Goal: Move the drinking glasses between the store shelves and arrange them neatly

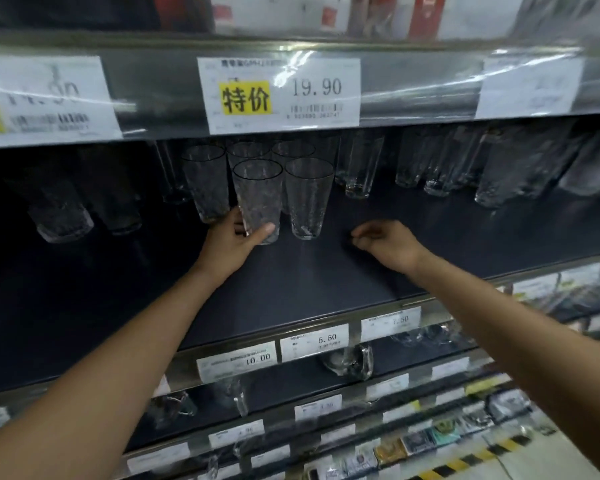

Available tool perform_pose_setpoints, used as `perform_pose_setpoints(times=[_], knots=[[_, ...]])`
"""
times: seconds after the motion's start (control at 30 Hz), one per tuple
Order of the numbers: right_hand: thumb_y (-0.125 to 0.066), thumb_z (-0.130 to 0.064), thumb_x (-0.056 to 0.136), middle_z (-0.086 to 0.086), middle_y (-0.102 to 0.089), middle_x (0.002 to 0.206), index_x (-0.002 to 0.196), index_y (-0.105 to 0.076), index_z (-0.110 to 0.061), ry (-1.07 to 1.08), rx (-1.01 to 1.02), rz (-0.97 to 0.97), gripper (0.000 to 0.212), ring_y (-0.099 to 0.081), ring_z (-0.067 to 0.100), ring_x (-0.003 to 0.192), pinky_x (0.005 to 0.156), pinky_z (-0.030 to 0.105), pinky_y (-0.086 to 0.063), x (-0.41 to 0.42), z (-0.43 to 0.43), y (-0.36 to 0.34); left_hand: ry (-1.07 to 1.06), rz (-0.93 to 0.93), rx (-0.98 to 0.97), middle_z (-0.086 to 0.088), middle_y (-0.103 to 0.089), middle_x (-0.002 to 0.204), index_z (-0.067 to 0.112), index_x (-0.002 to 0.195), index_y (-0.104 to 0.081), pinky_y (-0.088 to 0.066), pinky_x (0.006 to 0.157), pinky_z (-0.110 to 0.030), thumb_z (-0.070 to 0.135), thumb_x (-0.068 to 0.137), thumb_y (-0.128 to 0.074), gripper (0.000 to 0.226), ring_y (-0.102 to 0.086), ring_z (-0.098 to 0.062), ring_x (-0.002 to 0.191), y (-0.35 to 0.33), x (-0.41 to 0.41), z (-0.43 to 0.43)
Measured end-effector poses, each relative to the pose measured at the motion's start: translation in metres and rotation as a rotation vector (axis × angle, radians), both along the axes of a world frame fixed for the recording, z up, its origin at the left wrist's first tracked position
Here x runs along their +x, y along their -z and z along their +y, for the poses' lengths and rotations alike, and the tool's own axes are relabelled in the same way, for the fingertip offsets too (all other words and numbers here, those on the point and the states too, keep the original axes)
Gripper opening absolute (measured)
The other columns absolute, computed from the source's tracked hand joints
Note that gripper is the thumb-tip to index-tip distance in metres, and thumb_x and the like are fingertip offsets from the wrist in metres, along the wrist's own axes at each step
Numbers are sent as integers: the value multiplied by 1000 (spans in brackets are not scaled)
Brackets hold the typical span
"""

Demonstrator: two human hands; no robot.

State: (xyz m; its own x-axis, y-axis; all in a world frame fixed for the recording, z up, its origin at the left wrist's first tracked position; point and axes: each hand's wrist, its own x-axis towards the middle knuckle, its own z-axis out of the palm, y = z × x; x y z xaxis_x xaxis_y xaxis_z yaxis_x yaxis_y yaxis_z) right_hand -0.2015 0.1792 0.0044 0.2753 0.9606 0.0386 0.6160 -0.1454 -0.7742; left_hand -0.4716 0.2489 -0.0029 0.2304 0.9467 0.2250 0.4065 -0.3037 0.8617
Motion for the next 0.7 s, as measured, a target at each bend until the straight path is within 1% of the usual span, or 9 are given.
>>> perform_pose_setpoints(times=[0.07, 0.1, 0.17, 0.2, 0.3, 0.37, 0.43, 0.5, 0.7], knots=[[-73, -25, 86, -2, -75, 101, 96, -75, -21, 45, -9, -23, 11, -66, 12, 102, 90, 21, -46, 4, -23, -8, 98, 85, -57, 6, -58, 126, 19, 139, -50, -41, 90, -18, 36, 88, -73, 59, -56, -12, 114, -4, -7, -7], [-74, -29, 85, -4, -75, 98, 95, -75, -23, 76, 0, -20, 12, -67, 12, 99, 90, 22, -48, 5, -36, -11, 117, 120, -71, 5, -58, 128, 19, 137, -52, -41, 92, -22, 34, 87, -74, 57, -56, -14, 117, -6, -11, -13], [-76, -35, 82, -6, -75, 92, 94, -75, -24, 130, 33, 33, 16, -68, 11, 95, 90, 27, -51, 6, -64, -17, 121, 156, -115, 5, -59, 129, 26, 124, -57, -42, 95, -25, 30, 90, -72, 37, -57, -14, 117, -12, -16, -28], [-76, -36, 82, -7, -75, 90, 94, -75, -25, 150, 57, 72, 16, -69, 11, 94, 90, 29, -53, 5, -78, -20, 131, 152, -145, 2, -64, 125, 25, 118, -62, -44, 95, -25, 29, 92, -69, 27, -61, -14, 113, -14, -16, -37], [-76, -31, 84, -8, -76, 93, 97, -74, -26, 195, 132, 181, 13, -70, 5, 92, 85, 22, -53, 0, -122, -29, 138, 44, -177, 3, -70, 106, 17, 107, -71, -47, 86, -18, 22, 92, -68, 16, -65, -12, 101, -22, -4, -68], [-75, -26, 87, -8, -77, 93, 101, -74, -25, 214, 179, 263, 14, -71, 2, 90, 80, 17, -52, -1, -150, -36, 148, -81, -182, 4, -73, 97, 18, 95, -73, -51, 91, -25, 15, 92, -67, 8, -68, -14, 98, -28, 14, -87], [-73, -24, 89, -9, -77, 93, 104, -74, -24, 249, 223, 318, 15, -71, 1, 89, 75, 14, -53, 4, -175, -41, 208, -152, -186, 3, -75, 90, 20, 91, -74, -55, 92, -35, 11, 92, -66, 12, -71, -14, 93, -34, 39, -106], [-72, -24, 89, -8, -77, 95, 106, -73, -23, 287, 265, 344, 17, -71, 0, 90, 71, 12, -52, 16, -198, -45, 291, -193, -194, 2, -76, 91, 18, 92, -74, -57, 87, -35, 12, 92, -65, 11, -73, -13, 89, -40, 67, -124], [-73, -28, 89, -14, -76, 97, 104, -74, -26, 409, 332, 309, 15, -71, 0, 95, 79, 13, -53, 81, -255, -49, 463, -267, -178, 1, -76, 93, 11, 93, -74, -58, 79, -32, 10, 95, -60, 13, -73, -13, 85, -53, 159, -166]])
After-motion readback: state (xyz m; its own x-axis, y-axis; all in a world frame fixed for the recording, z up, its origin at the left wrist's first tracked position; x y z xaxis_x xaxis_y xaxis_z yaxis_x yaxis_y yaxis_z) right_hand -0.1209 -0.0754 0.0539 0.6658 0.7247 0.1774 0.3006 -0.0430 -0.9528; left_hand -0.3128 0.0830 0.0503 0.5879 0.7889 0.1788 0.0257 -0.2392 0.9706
